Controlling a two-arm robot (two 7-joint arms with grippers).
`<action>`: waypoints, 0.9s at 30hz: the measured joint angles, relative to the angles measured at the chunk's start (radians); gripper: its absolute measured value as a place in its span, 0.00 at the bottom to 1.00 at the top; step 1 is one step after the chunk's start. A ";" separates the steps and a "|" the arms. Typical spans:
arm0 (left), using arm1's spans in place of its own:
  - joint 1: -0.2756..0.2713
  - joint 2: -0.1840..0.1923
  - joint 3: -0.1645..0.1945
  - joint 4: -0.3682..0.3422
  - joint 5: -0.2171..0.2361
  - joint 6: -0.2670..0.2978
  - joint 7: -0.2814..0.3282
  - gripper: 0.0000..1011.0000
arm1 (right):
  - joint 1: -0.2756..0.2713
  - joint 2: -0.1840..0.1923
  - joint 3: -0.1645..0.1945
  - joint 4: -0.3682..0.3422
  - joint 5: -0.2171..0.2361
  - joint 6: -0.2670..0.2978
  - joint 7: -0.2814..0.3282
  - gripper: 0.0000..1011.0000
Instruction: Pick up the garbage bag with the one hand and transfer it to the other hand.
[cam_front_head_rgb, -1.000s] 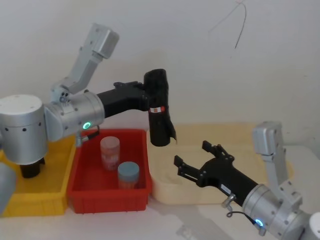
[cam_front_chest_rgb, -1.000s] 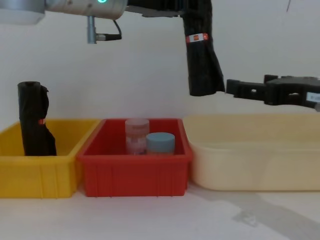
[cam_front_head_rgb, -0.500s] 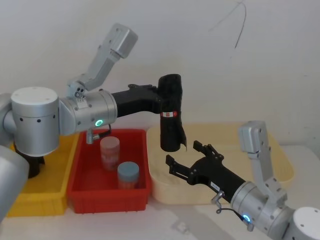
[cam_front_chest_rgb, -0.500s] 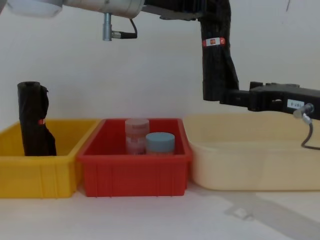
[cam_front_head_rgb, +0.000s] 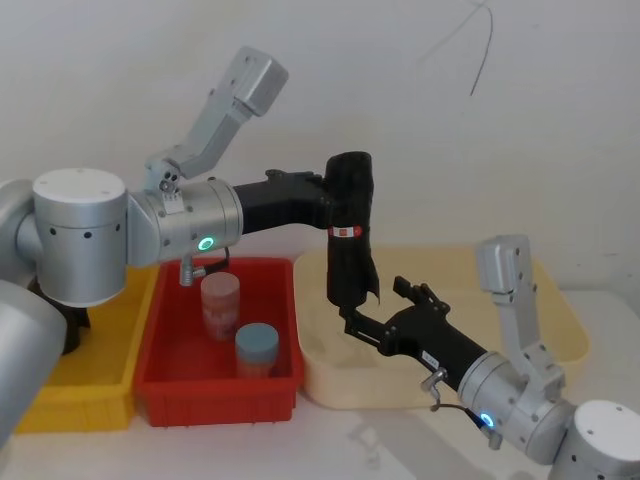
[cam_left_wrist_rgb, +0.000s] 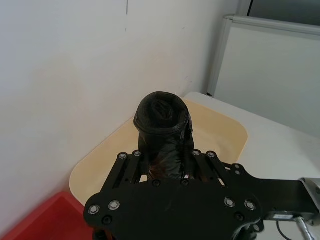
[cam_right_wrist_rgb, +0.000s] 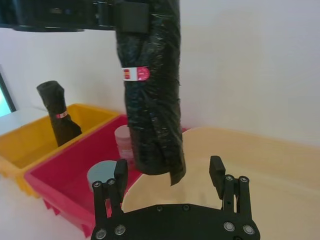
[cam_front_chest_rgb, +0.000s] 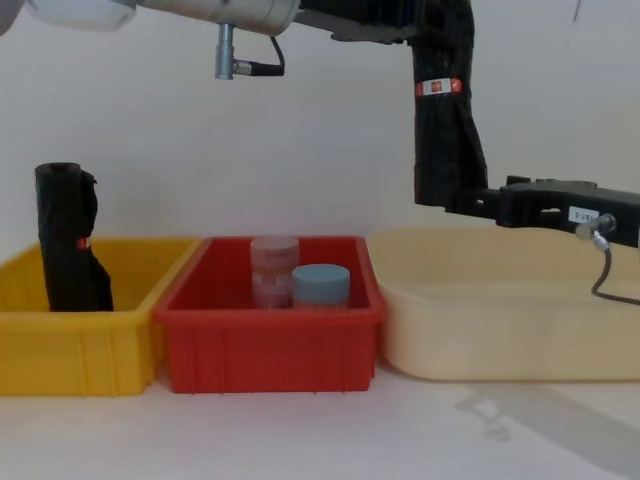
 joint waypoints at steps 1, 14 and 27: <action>-0.001 0.000 0.001 0.001 0.000 0.001 -0.001 0.35 | 0.003 -0.001 0.001 0.006 0.000 0.000 -0.001 0.99; -0.007 -0.002 0.006 0.005 -0.001 0.004 -0.004 0.35 | 0.049 -0.012 0.004 0.060 0.000 0.006 -0.002 0.99; -0.008 -0.003 0.008 0.007 -0.001 0.006 -0.005 0.35 | 0.092 -0.029 -0.017 0.090 -0.004 0.014 0.010 0.99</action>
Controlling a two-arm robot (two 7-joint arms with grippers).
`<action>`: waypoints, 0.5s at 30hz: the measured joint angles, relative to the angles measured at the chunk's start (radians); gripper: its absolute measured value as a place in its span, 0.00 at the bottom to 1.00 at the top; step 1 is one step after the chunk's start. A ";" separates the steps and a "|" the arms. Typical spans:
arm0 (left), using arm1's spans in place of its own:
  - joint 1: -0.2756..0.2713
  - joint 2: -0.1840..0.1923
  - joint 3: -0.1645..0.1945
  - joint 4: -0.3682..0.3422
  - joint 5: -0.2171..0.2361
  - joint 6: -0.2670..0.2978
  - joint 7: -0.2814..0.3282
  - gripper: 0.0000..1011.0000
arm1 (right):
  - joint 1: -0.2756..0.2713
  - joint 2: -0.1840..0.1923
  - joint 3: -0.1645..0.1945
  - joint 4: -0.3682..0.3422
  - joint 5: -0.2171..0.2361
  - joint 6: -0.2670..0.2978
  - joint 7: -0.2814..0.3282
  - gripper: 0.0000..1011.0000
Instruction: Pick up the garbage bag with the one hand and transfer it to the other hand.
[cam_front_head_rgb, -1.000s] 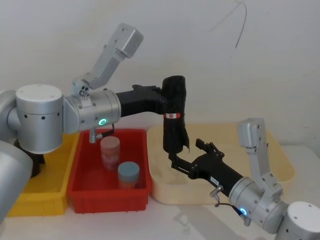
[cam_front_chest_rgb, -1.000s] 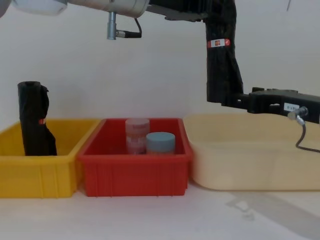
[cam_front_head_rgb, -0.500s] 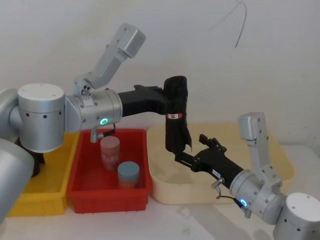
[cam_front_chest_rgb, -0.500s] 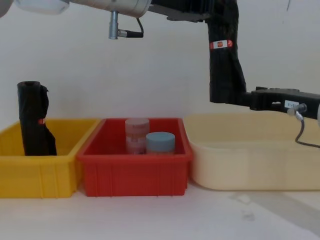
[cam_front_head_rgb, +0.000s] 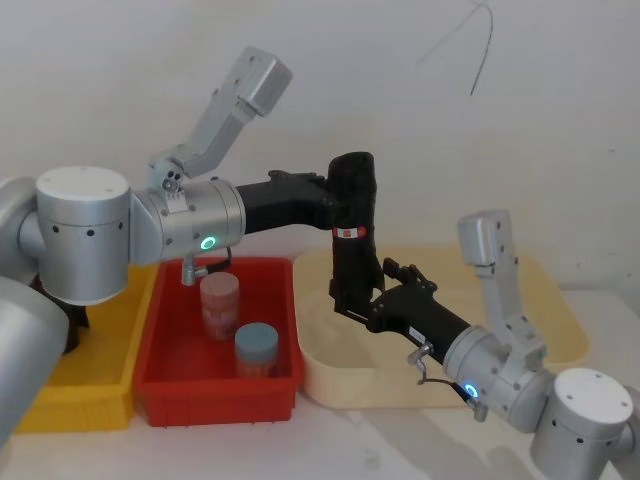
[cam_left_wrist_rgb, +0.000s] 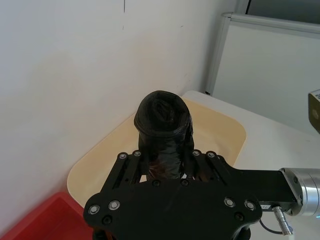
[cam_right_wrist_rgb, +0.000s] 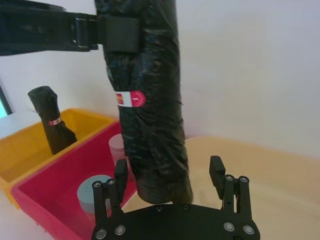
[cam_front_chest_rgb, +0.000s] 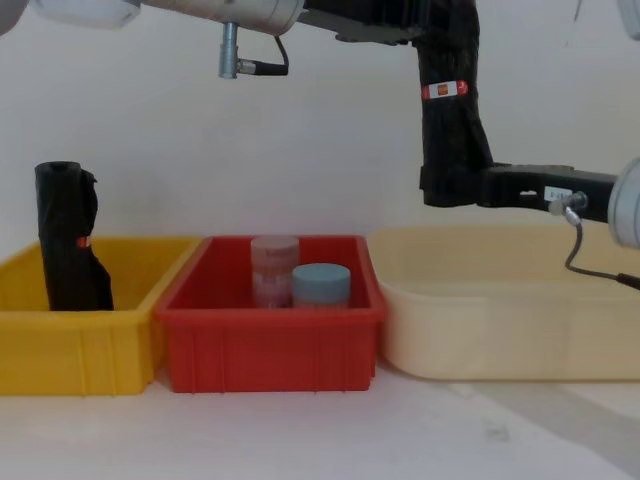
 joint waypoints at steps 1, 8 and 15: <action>0.000 0.000 0.000 0.000 0.000 0.000 0.000 0.35 | 0.002 -0.001 -0.001 0.001 0.000 0.000 0.001 0.99; -0.001 0.000 0.001 0.000 0.000 0.000 0.000 0.35 | 0.018 -0.004 -0.018 0.003 -0.006 -0.001 0.011 0.99; -0.001 0.000 0.001 0.000 0.000 0.000 0.000 0.35 | 0.028 -0.005 -0.030 0.004 -0.012 -0.008 0.019 0.99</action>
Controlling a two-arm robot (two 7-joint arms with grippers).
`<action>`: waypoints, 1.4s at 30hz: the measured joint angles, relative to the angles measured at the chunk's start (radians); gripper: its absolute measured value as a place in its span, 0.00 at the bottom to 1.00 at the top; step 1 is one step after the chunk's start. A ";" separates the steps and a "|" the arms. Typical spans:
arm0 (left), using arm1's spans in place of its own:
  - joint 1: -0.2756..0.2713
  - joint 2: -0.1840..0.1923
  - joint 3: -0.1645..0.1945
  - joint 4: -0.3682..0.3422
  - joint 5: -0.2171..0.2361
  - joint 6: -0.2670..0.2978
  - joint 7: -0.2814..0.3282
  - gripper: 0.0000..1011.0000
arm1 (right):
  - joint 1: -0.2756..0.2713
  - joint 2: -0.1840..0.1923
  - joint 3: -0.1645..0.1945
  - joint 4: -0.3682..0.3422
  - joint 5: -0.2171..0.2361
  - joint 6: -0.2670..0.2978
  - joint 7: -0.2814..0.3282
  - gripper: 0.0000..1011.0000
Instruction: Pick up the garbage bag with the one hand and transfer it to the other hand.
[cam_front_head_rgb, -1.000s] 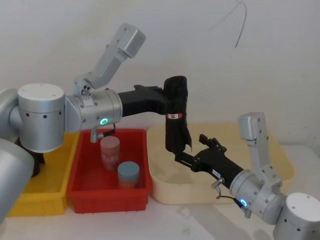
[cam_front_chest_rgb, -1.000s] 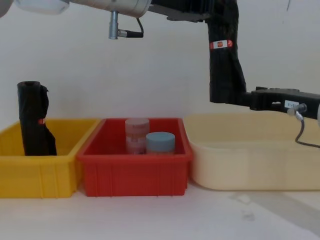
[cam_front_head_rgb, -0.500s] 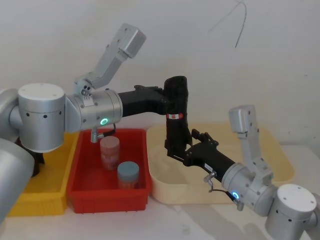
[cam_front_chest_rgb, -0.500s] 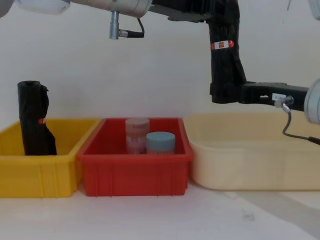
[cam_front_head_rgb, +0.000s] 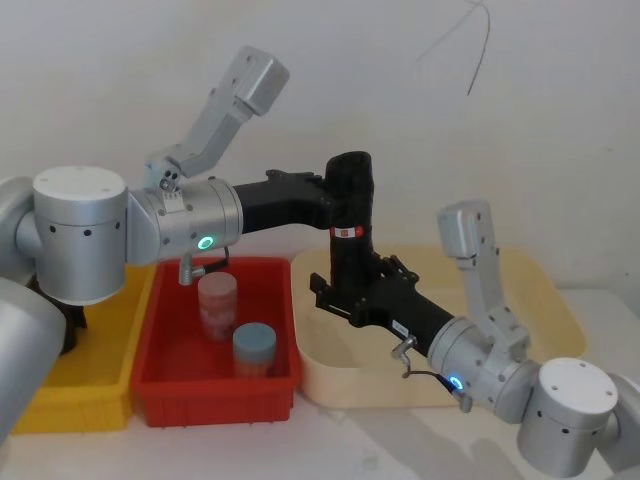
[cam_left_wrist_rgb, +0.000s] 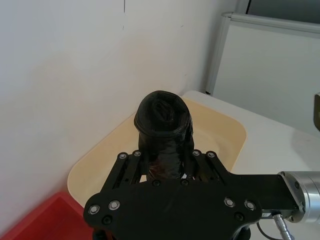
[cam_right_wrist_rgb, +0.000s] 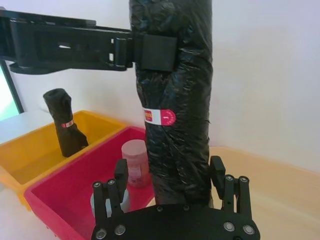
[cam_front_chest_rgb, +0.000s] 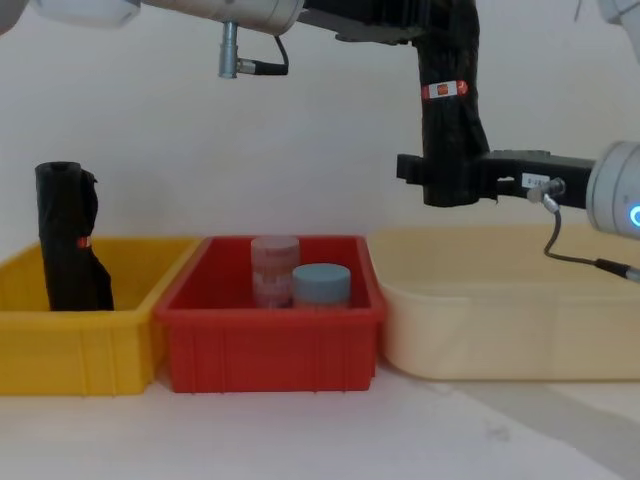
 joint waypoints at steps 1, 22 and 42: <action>0.000 0.000 0.000 0.000 0.000 0.000 0.000 0.35 | 0.001 0.000 -0.001 0.000 0.000 0.000 0.000 0.99; 0.000 0.000 0.000 0.000 0.000 0.000 0.000 0.35 | 0.012 -0.002 -0.013 0.002 -0.006 -0.007 0.008 0.56; 0.000 0.000 0.000 0.000 0.000 0.000 0.000 0.61 | 0.006 -0.005 -0.007 -0.004 0.006 -0.002 0.008 0.55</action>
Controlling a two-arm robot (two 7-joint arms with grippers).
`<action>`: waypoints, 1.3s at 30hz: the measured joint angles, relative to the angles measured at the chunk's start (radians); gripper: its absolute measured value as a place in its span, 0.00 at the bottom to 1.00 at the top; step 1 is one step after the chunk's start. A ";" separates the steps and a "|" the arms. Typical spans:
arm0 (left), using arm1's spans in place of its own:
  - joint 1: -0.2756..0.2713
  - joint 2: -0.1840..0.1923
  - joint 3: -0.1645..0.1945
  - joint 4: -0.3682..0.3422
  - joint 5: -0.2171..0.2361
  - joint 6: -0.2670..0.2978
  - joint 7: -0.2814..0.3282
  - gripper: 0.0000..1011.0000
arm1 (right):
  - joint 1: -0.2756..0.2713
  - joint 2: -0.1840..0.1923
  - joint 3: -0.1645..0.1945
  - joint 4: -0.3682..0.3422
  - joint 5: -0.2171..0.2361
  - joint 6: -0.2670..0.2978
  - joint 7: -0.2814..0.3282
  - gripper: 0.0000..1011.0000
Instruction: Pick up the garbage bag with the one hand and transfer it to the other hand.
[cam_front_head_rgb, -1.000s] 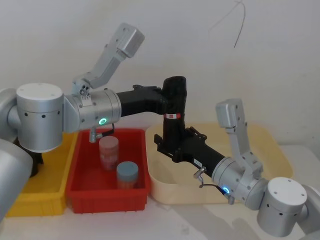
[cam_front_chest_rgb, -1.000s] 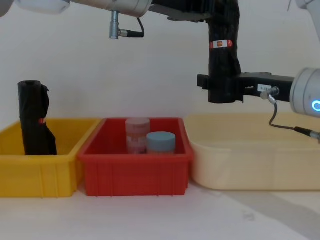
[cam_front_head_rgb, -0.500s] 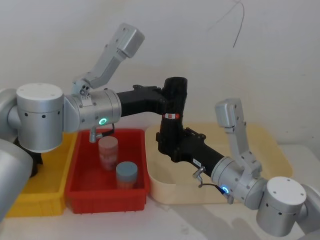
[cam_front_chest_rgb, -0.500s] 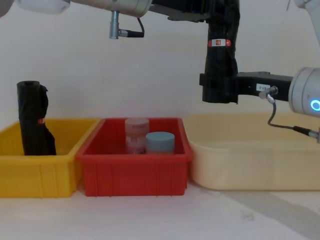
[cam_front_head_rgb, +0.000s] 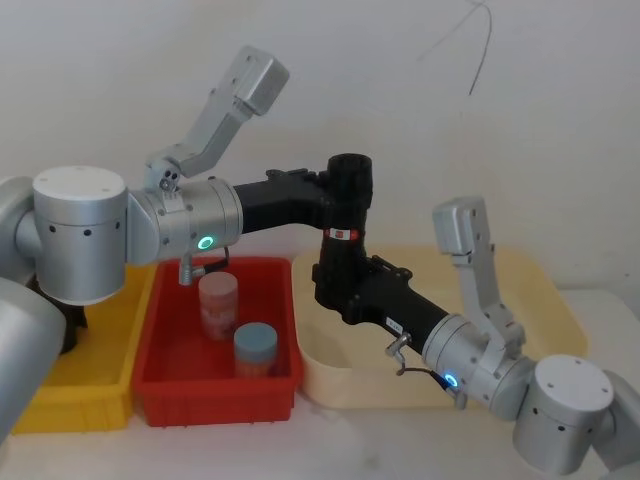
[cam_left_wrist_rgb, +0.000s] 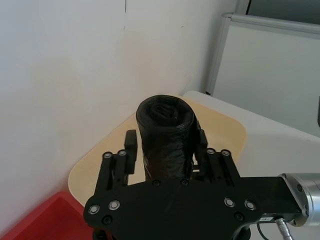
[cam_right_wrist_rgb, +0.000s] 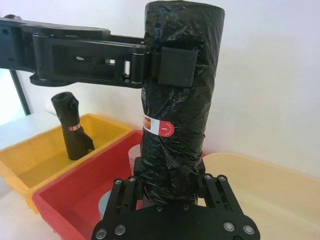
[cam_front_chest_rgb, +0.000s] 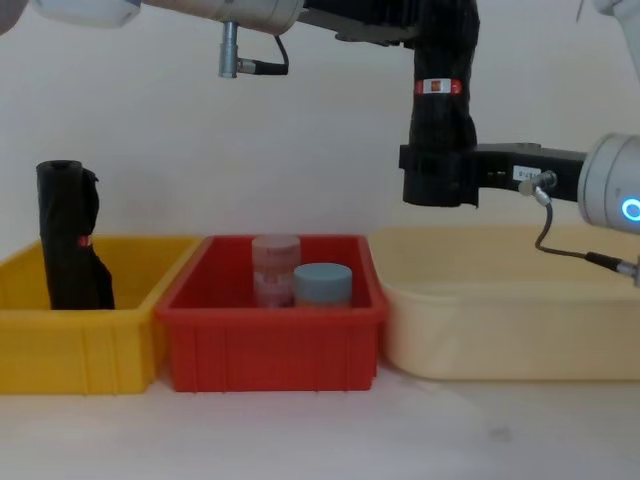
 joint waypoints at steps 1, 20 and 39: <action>0.000 0.000 0.000 0.000 0.000 0.000 0.000 0.63 | -0.002 -0.001 0.003 -0.002 0.004 0.005 -0.003 0.55; 0.076 0.088 -0.051 -0.129 -0.050 0.062 0.003 0.99 | -0.006 -0.004 0.044 -0.003 0.049 0.091 -0.073 0.56; 0.193 0.172 -0.156 -0.270 -0.104 0.111 0.086 0.99 | 0.010 0.011 0.073 0.033 0.040 0.145 -0.111 0.74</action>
